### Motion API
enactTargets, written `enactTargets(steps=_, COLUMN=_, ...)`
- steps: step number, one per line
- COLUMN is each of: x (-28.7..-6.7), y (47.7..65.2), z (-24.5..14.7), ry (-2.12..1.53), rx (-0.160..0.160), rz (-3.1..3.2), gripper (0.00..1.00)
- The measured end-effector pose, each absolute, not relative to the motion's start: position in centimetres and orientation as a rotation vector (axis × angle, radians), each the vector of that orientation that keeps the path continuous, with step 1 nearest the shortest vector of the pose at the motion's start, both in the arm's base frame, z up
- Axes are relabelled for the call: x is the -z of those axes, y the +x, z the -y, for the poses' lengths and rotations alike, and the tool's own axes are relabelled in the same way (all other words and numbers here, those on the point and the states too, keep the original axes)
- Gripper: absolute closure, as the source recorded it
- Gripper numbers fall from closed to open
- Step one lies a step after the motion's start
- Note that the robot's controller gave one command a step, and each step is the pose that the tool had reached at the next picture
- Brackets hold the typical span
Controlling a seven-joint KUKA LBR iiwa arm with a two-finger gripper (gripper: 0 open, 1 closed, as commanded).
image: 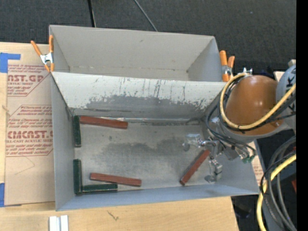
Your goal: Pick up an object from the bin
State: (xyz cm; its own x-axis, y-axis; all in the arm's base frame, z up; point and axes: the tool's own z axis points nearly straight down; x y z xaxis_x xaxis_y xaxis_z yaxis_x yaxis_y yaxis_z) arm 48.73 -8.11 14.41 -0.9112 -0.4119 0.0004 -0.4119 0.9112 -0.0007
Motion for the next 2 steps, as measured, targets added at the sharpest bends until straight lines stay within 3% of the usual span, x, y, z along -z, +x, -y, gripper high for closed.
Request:
enactTargets(steps=1, x=-7.43, y=50.58, z=7.04, ry=1.036, rx=-0.001, rz=2.970, gripper=0.00)
enactTargets(steps=2, x=-6.97, y=51.49, z=7.54, ry=1.171, rx=0.002, rz=2.917, gripper=1.00)
